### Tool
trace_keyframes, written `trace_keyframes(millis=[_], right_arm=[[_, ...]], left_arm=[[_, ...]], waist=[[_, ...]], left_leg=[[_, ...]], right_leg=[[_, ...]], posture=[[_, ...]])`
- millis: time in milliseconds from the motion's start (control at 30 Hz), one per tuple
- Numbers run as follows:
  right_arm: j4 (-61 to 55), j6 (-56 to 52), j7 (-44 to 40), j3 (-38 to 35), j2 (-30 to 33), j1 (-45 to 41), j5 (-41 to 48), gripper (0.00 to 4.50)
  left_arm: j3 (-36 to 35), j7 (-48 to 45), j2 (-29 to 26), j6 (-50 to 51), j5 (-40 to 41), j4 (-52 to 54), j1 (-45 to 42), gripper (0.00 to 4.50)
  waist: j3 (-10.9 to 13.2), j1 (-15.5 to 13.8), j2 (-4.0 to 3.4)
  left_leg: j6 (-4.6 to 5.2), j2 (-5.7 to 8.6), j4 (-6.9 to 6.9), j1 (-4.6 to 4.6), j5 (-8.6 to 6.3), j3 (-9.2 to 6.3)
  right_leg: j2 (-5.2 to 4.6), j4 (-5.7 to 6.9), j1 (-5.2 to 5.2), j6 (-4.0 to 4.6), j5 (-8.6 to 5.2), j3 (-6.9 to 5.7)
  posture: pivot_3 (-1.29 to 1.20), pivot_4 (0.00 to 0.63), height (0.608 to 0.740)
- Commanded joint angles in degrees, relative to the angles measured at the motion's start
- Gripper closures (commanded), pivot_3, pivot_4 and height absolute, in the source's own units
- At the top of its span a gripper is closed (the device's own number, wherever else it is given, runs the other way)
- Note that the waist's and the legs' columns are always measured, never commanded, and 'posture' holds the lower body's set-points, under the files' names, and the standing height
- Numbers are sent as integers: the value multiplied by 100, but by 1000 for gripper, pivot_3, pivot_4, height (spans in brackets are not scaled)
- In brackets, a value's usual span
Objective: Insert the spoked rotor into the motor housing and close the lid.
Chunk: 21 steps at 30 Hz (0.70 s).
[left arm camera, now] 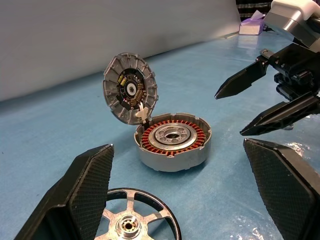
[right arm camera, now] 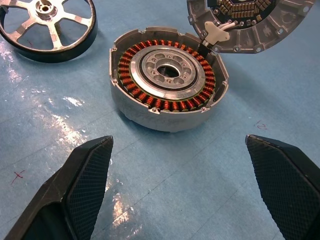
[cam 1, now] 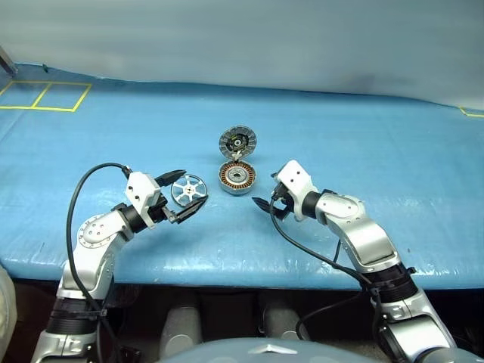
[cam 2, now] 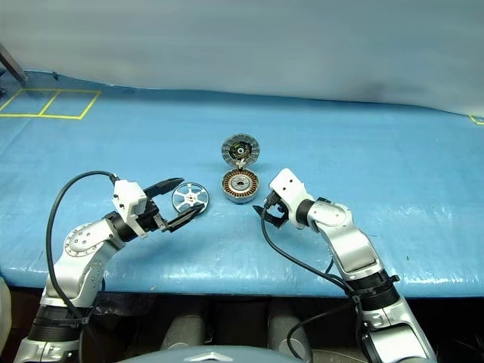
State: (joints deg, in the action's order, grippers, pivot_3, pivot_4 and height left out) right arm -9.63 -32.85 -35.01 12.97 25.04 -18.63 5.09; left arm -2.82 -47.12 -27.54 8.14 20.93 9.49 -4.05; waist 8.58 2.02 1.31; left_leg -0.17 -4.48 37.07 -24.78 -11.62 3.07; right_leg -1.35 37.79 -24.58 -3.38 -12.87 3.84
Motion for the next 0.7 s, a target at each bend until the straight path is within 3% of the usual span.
trace_keyframes(millis=[33, 700], right_arm=[[-101, 112, 5, -97, -13, -80, 20, 30], [-92, 126, -7, -88, -4, -86, 11, 30]], left_arm=[[-60, -14, -12, -96, 53, 48, -36, 0], [-47, -33, -7, -88, 38, 58, -50, 0]], waist=[[0, 0, 0], [0, 0, 0]], left_leg=[[0, 0, 0, 0, 0, 0], [0, 0, 0, 0, 0, 0]], right_leg=[[0, 0, 0, 0, 0, 0], [0, 0, 0, 0, 0, 0]], posture=[[0, 150, 740], [0, 150, 740]])
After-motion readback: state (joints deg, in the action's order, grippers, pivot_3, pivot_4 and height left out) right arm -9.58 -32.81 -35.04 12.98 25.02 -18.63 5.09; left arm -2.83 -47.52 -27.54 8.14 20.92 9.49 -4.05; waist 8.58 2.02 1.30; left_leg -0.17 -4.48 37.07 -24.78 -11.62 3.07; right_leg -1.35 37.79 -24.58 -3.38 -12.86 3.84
